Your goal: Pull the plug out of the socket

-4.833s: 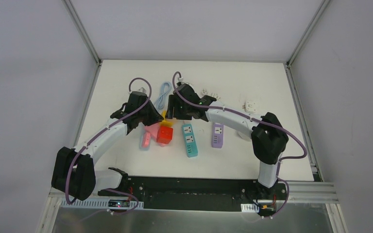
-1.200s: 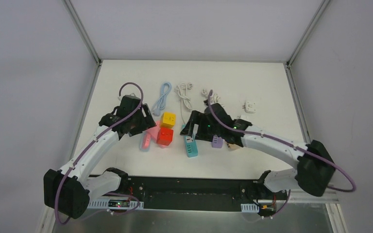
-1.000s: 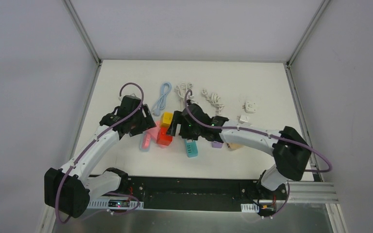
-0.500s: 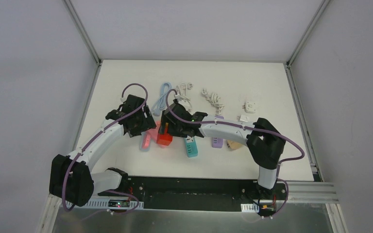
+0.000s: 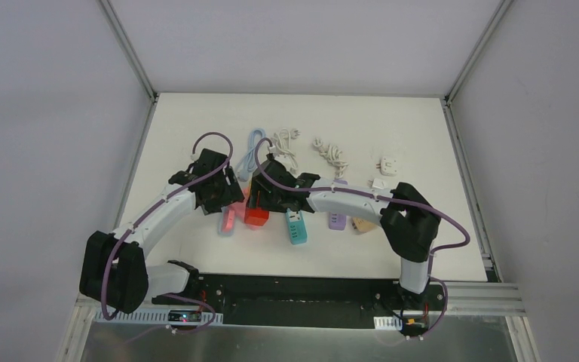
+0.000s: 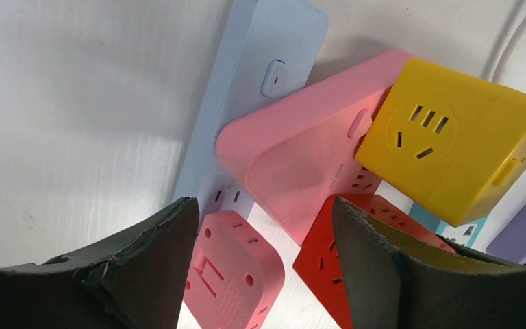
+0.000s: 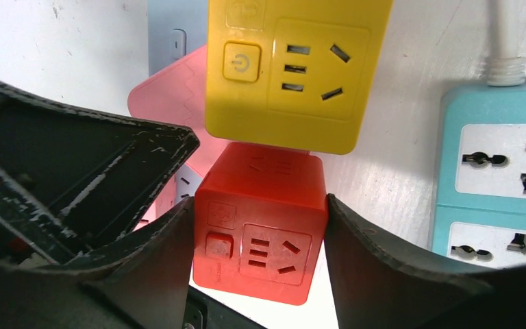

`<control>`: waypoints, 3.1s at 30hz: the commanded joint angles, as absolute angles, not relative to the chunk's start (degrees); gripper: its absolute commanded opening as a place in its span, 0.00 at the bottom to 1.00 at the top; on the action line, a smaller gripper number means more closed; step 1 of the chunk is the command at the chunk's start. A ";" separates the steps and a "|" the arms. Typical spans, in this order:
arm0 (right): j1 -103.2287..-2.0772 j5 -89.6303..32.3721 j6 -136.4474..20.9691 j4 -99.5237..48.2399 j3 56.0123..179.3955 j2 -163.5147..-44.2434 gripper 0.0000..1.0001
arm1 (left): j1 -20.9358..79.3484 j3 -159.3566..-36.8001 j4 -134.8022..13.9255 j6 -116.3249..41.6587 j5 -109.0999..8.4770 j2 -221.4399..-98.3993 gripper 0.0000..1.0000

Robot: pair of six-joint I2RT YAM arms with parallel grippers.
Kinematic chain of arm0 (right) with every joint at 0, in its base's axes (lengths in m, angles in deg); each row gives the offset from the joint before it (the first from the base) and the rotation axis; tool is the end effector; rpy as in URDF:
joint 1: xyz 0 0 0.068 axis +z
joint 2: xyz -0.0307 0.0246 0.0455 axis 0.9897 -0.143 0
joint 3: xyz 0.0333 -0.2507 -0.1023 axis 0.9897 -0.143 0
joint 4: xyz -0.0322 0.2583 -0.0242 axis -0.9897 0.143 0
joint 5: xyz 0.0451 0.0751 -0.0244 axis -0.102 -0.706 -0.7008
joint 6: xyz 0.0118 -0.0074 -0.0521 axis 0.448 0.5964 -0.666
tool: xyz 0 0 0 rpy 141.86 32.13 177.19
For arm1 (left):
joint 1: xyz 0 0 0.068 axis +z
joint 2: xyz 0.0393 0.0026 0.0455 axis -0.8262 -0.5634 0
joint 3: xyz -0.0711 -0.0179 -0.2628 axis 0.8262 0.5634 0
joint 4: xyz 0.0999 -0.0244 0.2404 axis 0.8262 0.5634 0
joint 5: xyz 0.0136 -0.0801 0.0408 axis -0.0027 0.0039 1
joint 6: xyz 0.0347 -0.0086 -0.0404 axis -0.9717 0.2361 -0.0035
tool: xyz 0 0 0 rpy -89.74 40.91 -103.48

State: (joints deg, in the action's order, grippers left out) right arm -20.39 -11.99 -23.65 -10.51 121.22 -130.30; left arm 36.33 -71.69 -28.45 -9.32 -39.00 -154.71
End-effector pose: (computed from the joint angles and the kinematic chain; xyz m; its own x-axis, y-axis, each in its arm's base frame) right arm 0.2069 0.3677 0.2258 -0.7843 -0.0873 -0.6142 -0.3966 0.8319 0.3881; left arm 0.2293 -0.0787 0.2262 -0.7828 -0.3992 -0.4773 -0.2555 0.9056 -0.3384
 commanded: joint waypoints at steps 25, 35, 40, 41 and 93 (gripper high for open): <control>-21.04 -16.65 -27.47 -7.70 123.07 -126.47 0.00 | 37.03 -67.92 -26.97 -8.82 -34.97 -156.89 0.66; -18.19 -10.95 -28.77 -0.81 129.80 -132.69 0.00 | 37.04 -68.30 -26.22 -9.01 -34.34 -156.81 0.65; -18.43 -10.20 -29.40 -1.00 128.38 -130.90 0.00 | 37.01 -71.01 -23.70 -10.57 -32.89 -157.39 0.72; -18.89 -10.55 -29.86 -1.92 127.20 -129.93 0.00 | 37.07 -71.42 -23.36 -10.67 -32.74 -157.64 0.73; -23.58 -29.69 -30.67 -13.98 123.38 -125.69 0.00 | 36.79 -61.37 -32.36 -8.66 -39.41 -160.98 0.46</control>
State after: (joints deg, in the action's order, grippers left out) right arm -23.91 -19.82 -30.10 -5.94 123.54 -130.67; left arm 37.40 -66.57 -36.36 -8.86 -40.53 -156.70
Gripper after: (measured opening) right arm 0.618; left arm 0.545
